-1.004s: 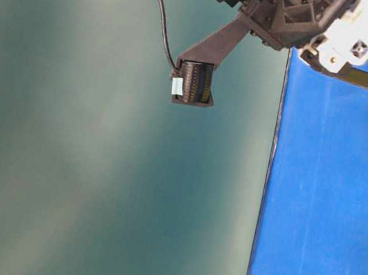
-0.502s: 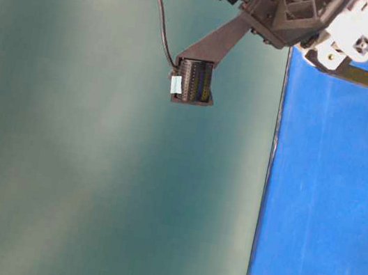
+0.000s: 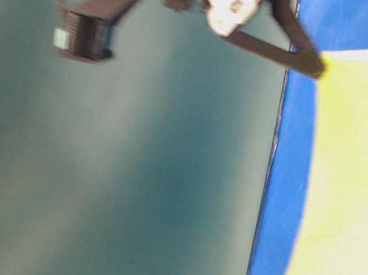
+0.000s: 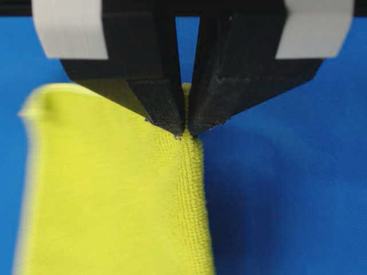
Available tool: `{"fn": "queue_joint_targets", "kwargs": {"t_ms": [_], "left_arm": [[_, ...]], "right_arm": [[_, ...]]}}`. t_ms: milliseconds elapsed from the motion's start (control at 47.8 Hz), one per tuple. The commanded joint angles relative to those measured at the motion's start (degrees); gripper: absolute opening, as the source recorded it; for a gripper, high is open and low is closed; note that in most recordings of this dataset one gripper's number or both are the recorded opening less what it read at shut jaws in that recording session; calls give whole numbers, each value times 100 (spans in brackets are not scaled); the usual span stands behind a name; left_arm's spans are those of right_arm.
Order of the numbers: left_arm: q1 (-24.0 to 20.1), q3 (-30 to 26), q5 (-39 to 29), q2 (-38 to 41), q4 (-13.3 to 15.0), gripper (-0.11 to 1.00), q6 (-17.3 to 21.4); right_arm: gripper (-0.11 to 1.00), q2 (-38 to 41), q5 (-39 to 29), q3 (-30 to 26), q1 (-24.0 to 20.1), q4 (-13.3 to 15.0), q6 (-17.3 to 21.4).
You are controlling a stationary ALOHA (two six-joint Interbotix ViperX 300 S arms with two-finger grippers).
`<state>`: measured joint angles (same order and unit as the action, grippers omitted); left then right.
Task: Fold the yellow towel.
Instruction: 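Lift the folded strip and swing the left gripper toward the near side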
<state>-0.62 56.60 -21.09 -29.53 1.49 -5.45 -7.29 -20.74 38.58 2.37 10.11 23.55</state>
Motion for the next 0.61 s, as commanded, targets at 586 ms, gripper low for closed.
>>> {"fn": "queue_joint_targets", "kwargs": {"t_ms": [586], "left_arm": [[220, -62, 343, -861, -9, 4, -70]], "right_arm": [[0, -773, -510, -264, 290, 334, 44]]}}
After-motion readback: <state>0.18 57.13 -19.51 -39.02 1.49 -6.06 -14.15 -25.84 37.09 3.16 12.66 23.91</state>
